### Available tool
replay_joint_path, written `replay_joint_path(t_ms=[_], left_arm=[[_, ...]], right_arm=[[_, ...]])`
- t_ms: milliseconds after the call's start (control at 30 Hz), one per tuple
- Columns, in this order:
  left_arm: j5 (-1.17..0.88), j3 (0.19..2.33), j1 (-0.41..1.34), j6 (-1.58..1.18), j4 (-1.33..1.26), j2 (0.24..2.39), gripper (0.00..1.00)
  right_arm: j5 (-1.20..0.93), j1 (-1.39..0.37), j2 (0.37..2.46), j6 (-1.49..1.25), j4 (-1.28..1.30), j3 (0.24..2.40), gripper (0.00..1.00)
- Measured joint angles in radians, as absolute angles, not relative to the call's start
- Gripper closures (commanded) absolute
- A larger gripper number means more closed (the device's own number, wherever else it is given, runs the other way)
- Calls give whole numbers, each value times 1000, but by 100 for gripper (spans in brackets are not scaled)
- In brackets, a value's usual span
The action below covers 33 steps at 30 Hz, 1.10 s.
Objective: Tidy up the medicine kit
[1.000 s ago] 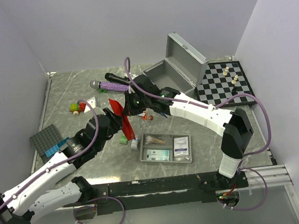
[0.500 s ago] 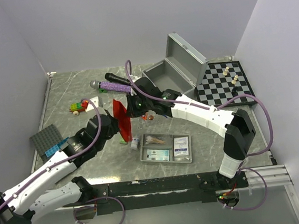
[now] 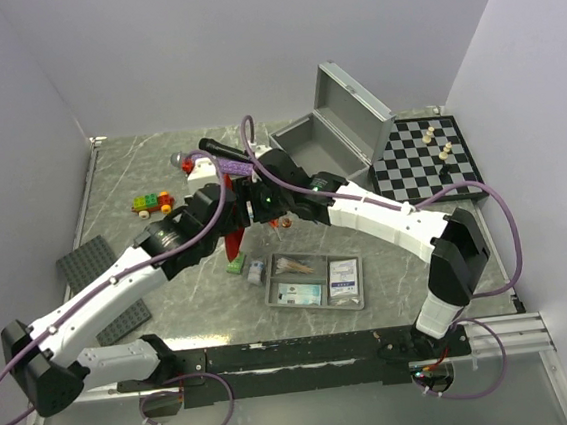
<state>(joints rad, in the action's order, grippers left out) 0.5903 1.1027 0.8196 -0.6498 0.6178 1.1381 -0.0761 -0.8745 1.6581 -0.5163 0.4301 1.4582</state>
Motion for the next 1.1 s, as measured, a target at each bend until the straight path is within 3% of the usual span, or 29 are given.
replay_joint_path(t_ms=[200,367,433,500,600,1100], left_arm=[[620,1146,820,-651,703,1216,99],[649,1161,819,-651,757,1224,99],[656,1168,819,-651,769,1224,99],[658,1174,819,-651,779,1226,99],[658,1190,819,-650,788,1236,99],[642,1201,818,-657,797,1257,99]], right_arm=[[-68,-865,1688,-549,422,1507,44],[-67,-822,1700,-561,420,1486,47],[-60,-809,1700,-561,421,1477,44],[-55,-803,1700,-561,413,1466,33],[-70,-802,1683,-569,341,1403,25],[-145,-835,1674,-594,217,1377,25]])
